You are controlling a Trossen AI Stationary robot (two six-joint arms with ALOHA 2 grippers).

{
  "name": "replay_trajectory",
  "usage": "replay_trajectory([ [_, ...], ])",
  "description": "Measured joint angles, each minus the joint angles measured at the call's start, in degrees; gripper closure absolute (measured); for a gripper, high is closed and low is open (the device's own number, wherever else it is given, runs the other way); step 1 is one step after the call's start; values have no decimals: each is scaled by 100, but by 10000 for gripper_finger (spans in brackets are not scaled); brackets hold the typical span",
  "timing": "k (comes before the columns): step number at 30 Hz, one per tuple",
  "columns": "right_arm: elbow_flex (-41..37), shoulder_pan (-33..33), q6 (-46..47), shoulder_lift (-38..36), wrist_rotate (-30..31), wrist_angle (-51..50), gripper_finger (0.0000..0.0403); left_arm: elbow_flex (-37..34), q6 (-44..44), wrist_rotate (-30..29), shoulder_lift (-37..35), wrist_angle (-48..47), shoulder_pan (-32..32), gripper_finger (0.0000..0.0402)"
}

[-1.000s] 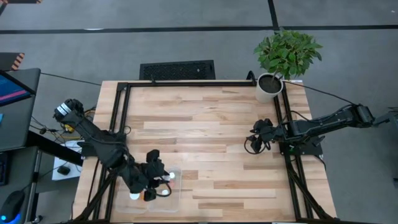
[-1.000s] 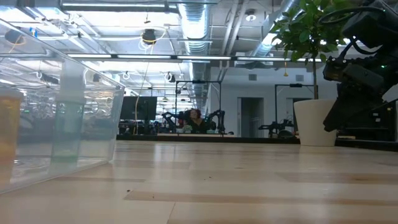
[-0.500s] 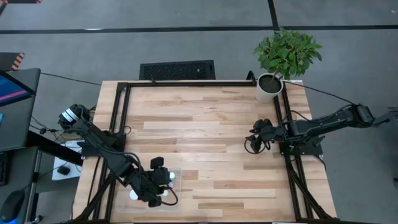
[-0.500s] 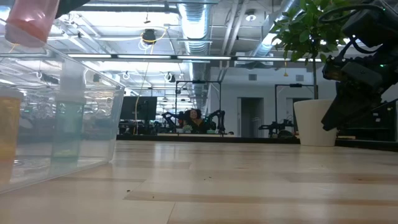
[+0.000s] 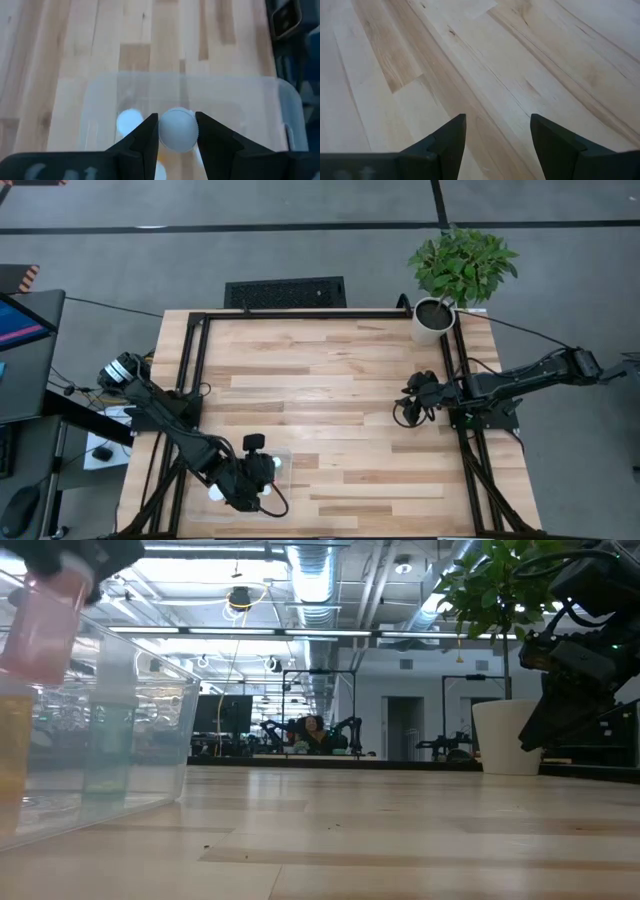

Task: Pick and place medicine bottles into bin by pill shape (circle, oval)
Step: Put the red pill bottle into the right transparent bin

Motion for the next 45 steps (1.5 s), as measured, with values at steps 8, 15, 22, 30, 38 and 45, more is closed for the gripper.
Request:
replay_trajectory([
  [8, 2, 0, 3, -2, -13, -29, 168, 39, 318, -183, 211, 12, 98, 295],
  [15, 2, 0, 4, -2, -17, -22, 168, 37, 337, -142, 185, -13, 230, 295],
  [22, 2, 0, 4, -2, -17, -22, 168, 37, 463, -117, 185, -16, 296, 295],
  [30, 2, 0, 6, -2, -20, -22, 168, 37, 499, -26, 185, -17, 294, 295],
  [38, 2, 0, 4, -2, -20, -22, 168, 37, 462, 216, 185, -19, 294, 295],
  [45, 2, 0, 6, -2, -20, -22, 168, 37, 570, 223, 185, -20, 294, 295],
])
